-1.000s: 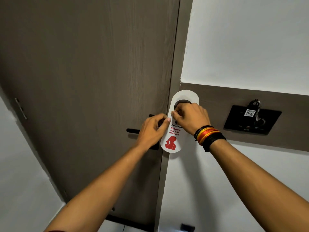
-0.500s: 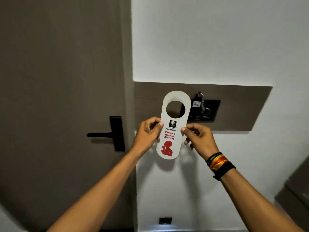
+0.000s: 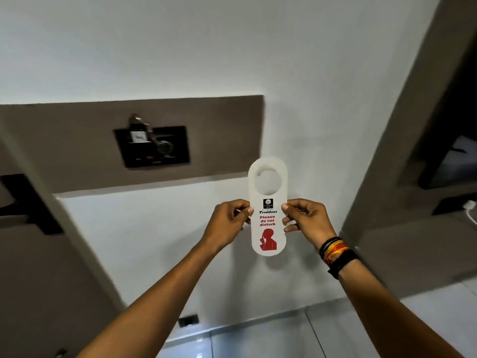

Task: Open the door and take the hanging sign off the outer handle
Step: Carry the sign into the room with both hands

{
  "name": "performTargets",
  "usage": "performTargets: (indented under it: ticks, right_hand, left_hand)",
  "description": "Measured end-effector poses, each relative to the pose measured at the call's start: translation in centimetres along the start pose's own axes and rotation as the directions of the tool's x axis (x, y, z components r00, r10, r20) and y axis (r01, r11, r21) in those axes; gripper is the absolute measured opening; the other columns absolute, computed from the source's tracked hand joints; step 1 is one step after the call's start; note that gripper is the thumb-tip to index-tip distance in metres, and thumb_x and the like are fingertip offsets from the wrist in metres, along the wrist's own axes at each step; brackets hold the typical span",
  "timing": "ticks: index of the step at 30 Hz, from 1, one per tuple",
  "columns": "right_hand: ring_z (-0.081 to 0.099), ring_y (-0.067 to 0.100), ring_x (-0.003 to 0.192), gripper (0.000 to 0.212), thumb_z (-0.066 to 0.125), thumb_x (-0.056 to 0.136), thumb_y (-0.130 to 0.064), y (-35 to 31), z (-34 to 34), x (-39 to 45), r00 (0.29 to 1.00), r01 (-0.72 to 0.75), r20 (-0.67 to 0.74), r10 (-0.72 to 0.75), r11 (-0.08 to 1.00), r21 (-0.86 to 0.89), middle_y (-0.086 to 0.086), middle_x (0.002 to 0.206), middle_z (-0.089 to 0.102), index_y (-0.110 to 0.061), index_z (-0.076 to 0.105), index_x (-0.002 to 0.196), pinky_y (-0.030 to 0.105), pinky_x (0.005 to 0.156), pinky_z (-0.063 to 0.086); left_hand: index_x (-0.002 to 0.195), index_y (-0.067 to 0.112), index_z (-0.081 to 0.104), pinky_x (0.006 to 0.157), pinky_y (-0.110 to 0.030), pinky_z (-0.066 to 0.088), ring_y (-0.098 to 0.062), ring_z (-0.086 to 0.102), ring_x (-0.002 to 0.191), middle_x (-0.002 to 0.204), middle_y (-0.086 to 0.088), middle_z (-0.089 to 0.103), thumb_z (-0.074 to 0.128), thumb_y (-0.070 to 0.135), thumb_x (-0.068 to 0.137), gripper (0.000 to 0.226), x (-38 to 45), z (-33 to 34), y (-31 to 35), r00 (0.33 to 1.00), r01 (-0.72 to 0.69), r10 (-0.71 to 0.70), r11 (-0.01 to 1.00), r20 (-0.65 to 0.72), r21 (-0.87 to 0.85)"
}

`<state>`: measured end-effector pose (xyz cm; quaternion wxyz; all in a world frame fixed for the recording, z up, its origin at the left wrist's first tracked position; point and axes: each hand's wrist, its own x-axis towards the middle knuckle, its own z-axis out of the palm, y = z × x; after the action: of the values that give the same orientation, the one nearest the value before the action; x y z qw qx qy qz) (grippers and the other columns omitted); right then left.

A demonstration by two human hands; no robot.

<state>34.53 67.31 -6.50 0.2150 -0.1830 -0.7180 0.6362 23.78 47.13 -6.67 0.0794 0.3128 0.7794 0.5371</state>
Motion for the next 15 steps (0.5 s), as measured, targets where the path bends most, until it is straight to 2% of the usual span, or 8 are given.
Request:
performTargets:
  ticks: [4,7,9,15]
  right_hand:
    - [0.069,0.018,0.064,0.021,0.069,0.095,-0.004,4.9,-12.7,0.7,0.995,-0.09,-0.049,0.09,0.996,0.011,0.021,0.08,0.07,0.008,0.07,0.112,0.029,0.055,0.063]
    - [0.069,0.01,0.057,0.02,0.065,0.096,0.001,7.8,-20.7,0.7,0.984,-0.154,-0.093,0.153,0.988,-0.001,0.019,0.078,0.068,0.013,0.067,0.113,0.026,0.052,0.063]
    - [0.07,0.01,0.055,0.019,0.065,0.097,0.001,9.4,-25.0,0.7,0.971,-0.201,-0.138,0.197,0.98,-0.012,0.019,0.079,0.069,0.011,0.067,0.112,0.025,0.051,0.062]
    - [0.069,0.021,0.059,0.007,0.068,0.096,-0.003,13.9,-34.8,0.9,0.899,-0.301,-0.318,0.301,0.952,0.051,0.02,0.079,0.072,-0.001,0.071,0.09,0.028,0.053,0.064]
  left_hand:
    - [0.113,0.022,0.078,0.072,-0.027,0.064,-0.008,0.077,0.087,0.104,0.008,0.081,0.064,0.031,0.103,0.019,2.4,13.0,1.8,0.995,0.026,-0.026,1.0,0.099,0.001]
    - [0.116,0.021,0.078,0.067,-0.019,0.061,-0.006,0.077,0.086,0.108,0.006,0.081,0.065,0.028,0.103,0.02,3.5,21.7,3.0,0.984,0.055,-0.052,0.998,0.171,-0.01]
    - [0.117,0.018,0.078,0.068,-0.018,0.061,-0.01,0.078,0.087,0.111,0.003,0.081,0.066,0.027,0.102,0.021,4.1,26.5,3.6,0.975,0.076,-0.07,0.997,0.213,-0.019]
    - [0.105,0.018,0.078,0.086,-0.044,0.067,-0.019,0.079,0.088,0.111,0.0,0.082,0.068,0.033,0.1,0.019,7.5,39.2,4.6,0.94,0.181,-0.171,0.983,0.294,-0.007]
